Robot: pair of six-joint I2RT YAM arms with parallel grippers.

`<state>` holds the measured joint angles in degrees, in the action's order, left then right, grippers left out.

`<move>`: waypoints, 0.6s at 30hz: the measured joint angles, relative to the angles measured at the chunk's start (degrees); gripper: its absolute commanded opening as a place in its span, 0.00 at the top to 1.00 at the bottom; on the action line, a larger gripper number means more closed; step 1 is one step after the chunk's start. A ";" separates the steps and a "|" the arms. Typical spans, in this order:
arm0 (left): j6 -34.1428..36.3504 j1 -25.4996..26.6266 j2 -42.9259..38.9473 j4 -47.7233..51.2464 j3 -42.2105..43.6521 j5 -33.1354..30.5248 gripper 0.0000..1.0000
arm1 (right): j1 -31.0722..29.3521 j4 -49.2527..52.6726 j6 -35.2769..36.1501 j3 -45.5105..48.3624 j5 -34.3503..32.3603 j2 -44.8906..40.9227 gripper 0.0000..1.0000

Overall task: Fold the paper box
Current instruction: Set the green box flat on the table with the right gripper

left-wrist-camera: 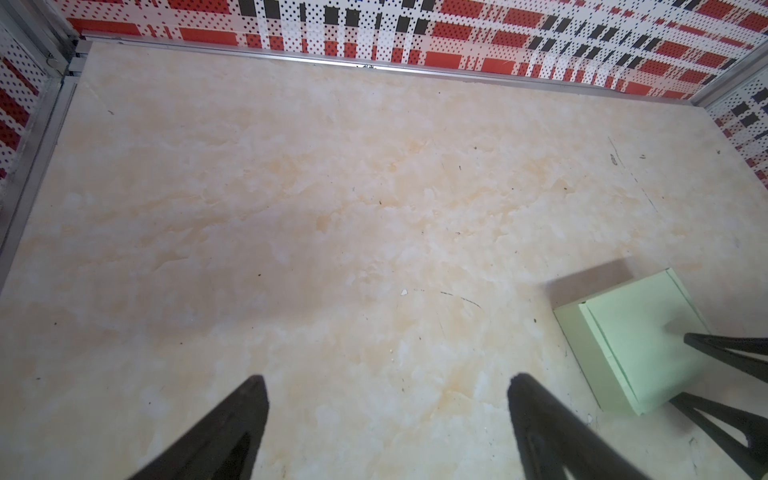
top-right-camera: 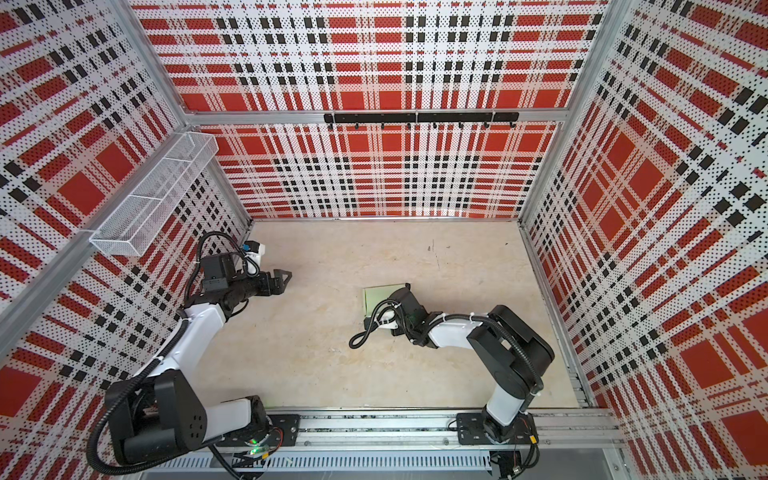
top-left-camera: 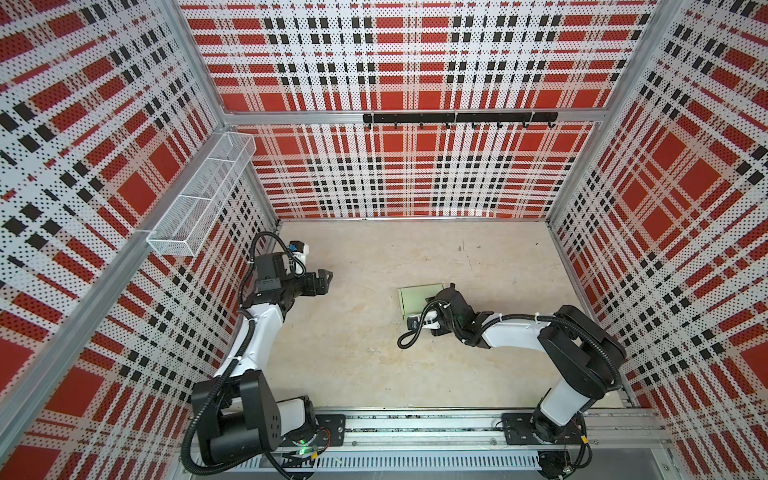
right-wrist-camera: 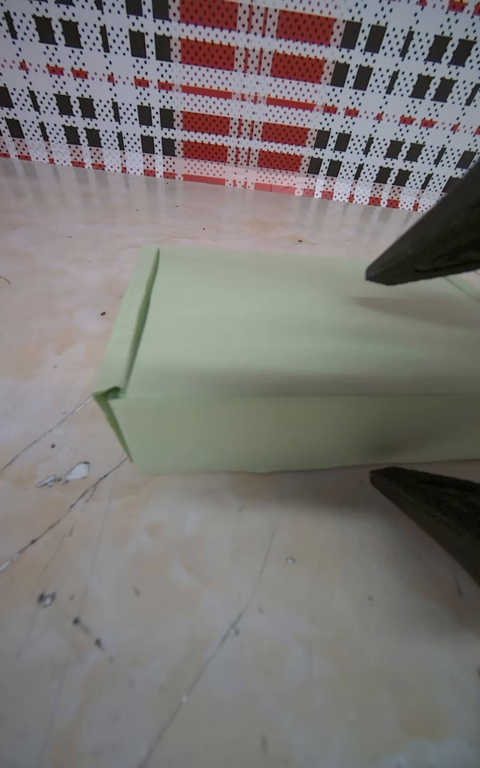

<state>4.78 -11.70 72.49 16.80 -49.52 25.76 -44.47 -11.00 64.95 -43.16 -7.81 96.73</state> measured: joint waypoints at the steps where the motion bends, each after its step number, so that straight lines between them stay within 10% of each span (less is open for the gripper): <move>1: 0.00 0.00 0.00 -0.02 0.00 0.00 0.06 | -0.31 0.00 -0.31 0.00 0.02 0.00 0.20; 4: 0.07 0.00 0.09 -0.04 0.00 0.07 0.06 | -1.22 0.09 -2.32 -0.02 0.07 0.00 0.00; 18: 2.14 1.38 0.85 0.22 0.00 -0.76 0.02 | -3.82 -2.21 -8.15 -7.41 -0.68 6.25 0.00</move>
<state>6.92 -10.33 73.34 17.02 -49.52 24.99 -48.29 -13.21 56.80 -50.57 -8.49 102.98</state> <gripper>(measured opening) 0.964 0.998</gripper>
